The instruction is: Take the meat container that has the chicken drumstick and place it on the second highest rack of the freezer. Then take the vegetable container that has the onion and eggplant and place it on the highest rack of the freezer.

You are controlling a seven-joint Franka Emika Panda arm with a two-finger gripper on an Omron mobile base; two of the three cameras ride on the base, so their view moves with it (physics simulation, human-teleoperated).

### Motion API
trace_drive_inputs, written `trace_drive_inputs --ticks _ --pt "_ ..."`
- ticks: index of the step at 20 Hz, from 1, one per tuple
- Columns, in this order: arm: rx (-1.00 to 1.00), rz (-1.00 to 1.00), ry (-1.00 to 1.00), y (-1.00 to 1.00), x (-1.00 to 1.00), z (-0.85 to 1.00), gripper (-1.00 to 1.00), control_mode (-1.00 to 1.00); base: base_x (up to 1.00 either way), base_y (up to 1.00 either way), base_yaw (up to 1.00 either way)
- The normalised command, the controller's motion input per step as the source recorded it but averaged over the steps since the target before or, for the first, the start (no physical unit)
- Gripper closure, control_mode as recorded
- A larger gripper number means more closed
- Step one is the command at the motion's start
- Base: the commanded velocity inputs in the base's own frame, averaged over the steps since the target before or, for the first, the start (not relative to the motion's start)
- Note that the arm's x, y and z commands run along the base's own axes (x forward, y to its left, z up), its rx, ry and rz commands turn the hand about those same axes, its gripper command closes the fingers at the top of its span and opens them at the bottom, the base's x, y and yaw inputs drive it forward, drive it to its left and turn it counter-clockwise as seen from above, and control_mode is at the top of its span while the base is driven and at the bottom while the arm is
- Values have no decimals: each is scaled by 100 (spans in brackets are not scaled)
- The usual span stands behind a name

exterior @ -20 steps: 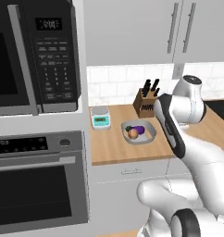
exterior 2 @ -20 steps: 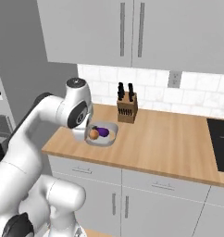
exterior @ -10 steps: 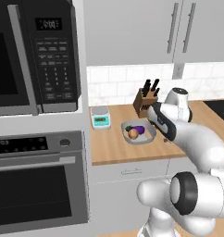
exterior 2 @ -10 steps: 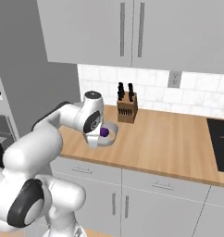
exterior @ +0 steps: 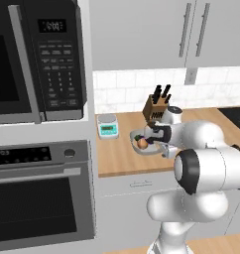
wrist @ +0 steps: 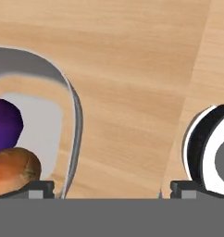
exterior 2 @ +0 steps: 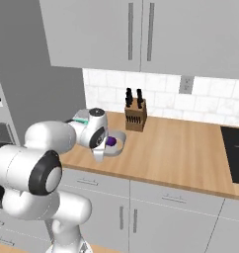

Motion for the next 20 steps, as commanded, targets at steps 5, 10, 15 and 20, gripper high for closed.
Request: trace_drive_inputs --ticks 5,10,15,20 --pt "0 3 8 0 51 -9 -100 -100 0 0 0" --pt "0 4 11 0 52 -15 -100 -100 0 0 0" --pt "0 3 8 -4 36 -44 -100 -100 0 0 0" --pt "0 0 1 -8 13 -56 -100 -100 0 0 0"
